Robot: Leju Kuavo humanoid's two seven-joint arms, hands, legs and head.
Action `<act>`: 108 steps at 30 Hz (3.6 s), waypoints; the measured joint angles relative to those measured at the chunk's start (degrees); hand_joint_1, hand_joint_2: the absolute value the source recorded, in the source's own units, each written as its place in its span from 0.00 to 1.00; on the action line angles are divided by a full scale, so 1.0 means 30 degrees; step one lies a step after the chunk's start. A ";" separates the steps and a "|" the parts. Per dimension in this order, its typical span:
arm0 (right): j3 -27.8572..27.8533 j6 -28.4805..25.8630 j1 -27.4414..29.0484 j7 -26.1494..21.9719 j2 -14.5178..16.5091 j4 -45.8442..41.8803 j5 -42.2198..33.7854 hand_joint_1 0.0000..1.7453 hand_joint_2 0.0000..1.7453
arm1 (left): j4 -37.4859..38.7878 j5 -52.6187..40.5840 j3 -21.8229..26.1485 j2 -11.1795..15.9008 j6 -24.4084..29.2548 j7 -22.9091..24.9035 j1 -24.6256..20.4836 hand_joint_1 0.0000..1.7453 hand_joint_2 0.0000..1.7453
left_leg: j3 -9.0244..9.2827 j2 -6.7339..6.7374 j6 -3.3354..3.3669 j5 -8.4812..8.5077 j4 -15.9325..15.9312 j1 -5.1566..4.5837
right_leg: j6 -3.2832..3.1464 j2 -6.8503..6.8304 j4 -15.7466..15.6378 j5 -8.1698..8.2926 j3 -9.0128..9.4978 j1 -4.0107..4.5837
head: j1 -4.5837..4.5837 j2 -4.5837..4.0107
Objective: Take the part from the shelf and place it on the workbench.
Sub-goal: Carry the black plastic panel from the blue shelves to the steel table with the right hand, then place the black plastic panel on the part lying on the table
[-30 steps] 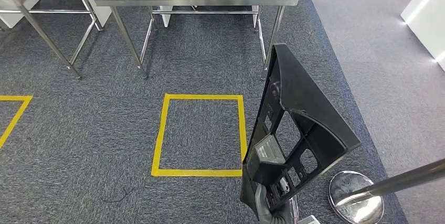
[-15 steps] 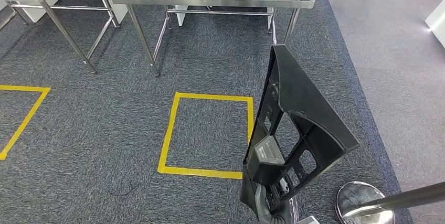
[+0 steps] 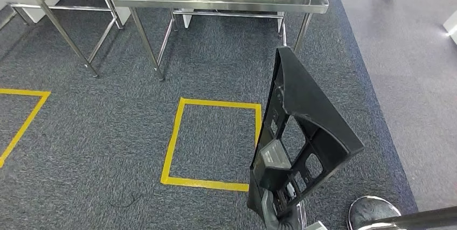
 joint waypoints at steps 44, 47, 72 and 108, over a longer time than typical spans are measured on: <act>-0.0226 -0.1998 0.1561 0.0687 -0.0170 -0.0084 0.1231 1.00 1.00 | -0.0017 -0.1015 0.0262 -0.0111 -0.0677 0.0525 -0.0209 0.00 1.00 | 0.2464 -0.0307 -0.0058 -0.2058 -0.0035 0.0103 | 0.0191 0.0303 0.0845 0.1930 -0.3343 -0.0024 | 0.0007 0.0000; -0.0252 -0.2162 0.1776 0.0823 -0.0151 -0.0131 0.1373 1.00 1.00 | -0.0022 -0.0933 0.0272 -0.0076 -0.0650 0.0483 -0.0246 0.00 1.00 | 0.2539 -0.0250 -0.0394 -0.1956 0.0562 0.0095 | -0.0189 0.0327 0.0491 0.1754 -0.2826 -0.0088 | 0.0002 0.0000; -0.3890 -0.2338 0.3768 0.3129 0.1626 -0.1725 0.7019 1.00 1.00 | -0.0020 -0.1104 0.0800 -0.0024 -0.0670 0.0452 0.0195 0.00 1.00 | 0.1445 -0.0115 0.0373 -0.1574 0.0457 0.0022 | 0.0170 0.0263 0.2014 0.0711 -0.3040 0.0077 | 0.0004 0.0000; -1.3342 -0.0261 0.0557 0.6295 0.2819 -0.0528 1.9247 1.00 1.00 | 0.0000 -0.3060 0.0741 0.0160 -0.1448 0.0729 -0.0410 0.00 1.00 | 0.2788 -0.0115 -0.0493 -0.2282 0.0406 0.0308 | 0.0004 0.0300 0.0524 0.1988 -0.3198 -0.0142 | 0.0064 0.0000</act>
